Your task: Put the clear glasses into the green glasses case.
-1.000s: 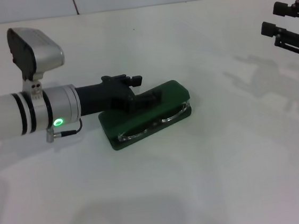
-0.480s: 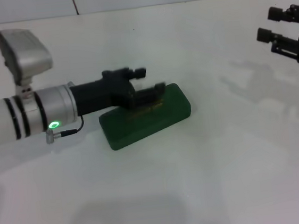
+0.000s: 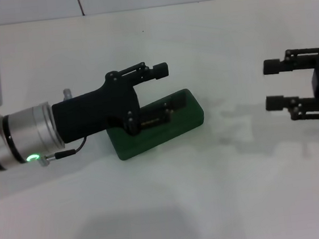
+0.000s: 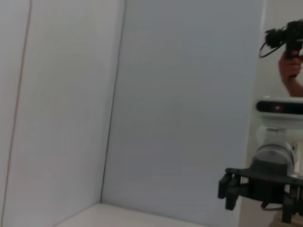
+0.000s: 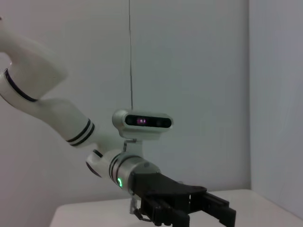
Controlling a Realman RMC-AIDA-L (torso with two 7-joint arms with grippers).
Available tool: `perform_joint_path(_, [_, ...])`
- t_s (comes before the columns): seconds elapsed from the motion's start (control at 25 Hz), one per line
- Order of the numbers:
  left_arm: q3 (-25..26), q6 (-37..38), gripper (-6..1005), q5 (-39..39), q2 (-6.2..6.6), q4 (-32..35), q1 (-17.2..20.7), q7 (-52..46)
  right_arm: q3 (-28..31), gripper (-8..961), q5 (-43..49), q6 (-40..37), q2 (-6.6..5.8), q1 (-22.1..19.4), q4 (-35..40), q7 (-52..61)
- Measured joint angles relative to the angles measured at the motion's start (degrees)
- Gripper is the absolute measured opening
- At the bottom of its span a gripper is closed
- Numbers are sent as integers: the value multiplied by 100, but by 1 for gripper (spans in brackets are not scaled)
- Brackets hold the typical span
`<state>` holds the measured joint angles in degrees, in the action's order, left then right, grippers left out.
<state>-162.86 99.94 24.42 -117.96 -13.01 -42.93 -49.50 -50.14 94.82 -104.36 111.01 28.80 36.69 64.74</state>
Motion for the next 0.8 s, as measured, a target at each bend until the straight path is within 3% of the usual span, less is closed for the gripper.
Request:
perform_joint_path(0.28, [0, 125, 805, 3, -47, 8, 121, 297, -24, 732, 152, 126, 143, 26, 32, -150])
perform_joint_path(0.52, [0, 205, 799, 1, -63, 26, 161, 446, -28, 835, 169, 246, 161, 34, 10, -249])
perform_joint_path(0.64, [0, 215, 798, 1, -65, 30, 165, 541, -4, 886, 166, 294, 226, 35, -12, -391])
perform_joint_path(0.8, [0, 286, 797, 8, -67, 26, 212, 687, -27, 885, 166, 413, 329, 43, -6, -544])
